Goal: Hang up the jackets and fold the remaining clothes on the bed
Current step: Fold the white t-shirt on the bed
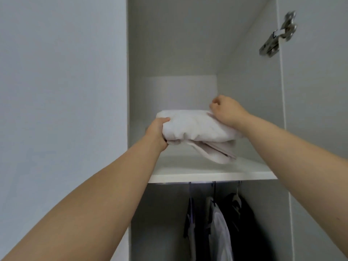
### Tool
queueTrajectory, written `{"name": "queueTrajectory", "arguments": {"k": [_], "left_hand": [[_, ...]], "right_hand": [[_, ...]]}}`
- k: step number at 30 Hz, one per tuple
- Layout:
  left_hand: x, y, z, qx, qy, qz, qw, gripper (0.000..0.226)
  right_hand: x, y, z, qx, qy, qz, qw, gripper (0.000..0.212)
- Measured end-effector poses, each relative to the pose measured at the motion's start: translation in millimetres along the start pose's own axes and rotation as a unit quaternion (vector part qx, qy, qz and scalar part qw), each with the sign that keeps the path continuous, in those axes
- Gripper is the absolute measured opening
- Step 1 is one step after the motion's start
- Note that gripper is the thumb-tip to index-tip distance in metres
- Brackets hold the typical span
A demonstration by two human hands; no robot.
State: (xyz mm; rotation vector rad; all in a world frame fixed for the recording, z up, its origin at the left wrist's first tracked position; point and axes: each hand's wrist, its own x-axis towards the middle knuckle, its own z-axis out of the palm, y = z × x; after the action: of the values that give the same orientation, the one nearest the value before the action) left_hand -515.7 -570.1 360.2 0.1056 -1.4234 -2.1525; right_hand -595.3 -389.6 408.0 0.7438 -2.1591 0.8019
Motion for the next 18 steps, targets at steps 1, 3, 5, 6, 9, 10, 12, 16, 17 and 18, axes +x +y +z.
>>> {"name": "queueTrajectory", "arguments": {"k": [1, 3, 5, 6, 9, 10, 12, 16, 17, 18], "left_hand": [[7, -14, -8, 0.045, 0.019, -0.041, 0.998, 0.009], [19, -35, -24, 0.221, 0.057, -0.097, 0.969, 0.016], [22, -39, -27, 0.423, 0.087, -0.061, 0.900, 0.023], [24, -37, -25, 0.548, 0.107, -0.019, 0.829, 0.043], [5, -24, -10, 0.759, 0.052, 0.167, 0.627, 0.049], [1, -21, -4, 0.772, -0.021, 0.171, 0.611, 0.046], [-8, -18, 4, 0.788, -0.170, 0.029, 0.591, 0.058], [9, -16, 12, 0.852, -0.242, -0.089, 0.456, 0.074], [15, -18, 13, 0.864, -0.239, -0.082, 0.436, 0.073], [22, -21, 15, 0.876, -0.234, -0.075, 0.415, 0.072]], "right_hand": [[-9, 9, 12, -0.021, -0.049, 0.004, 0.999, 0.038], [-31, 26, 35, -0.077, -0.207, 0.009, 0.975, 0.048], [-48, 39, 48, -0.095, -0.348, 0.001, 0.932, 0.062], [-52, 43, 50, -0.078, -0.384, -0.001, 0.920, 0.069], [-53, 50, 53, -0.028, -0.413, -0.016, 0.910, 0.084], [-52, 50, 55, -0.036, -0.423, -0.025, 0.905, 0.087], [-47, 49, 61, -0.072, -0.439, -0.037, 0.895, 0.089], [-29, 48, 70, -0.123, -0.472, -0.008, 0.873, 0.089], [-24, 49, 73, -0.133, -0.483, 0.004, 0.866, 0.088], [-18, 49, 75, -0.145, -0.489, 0.012, 0.860, 0.086]]}}
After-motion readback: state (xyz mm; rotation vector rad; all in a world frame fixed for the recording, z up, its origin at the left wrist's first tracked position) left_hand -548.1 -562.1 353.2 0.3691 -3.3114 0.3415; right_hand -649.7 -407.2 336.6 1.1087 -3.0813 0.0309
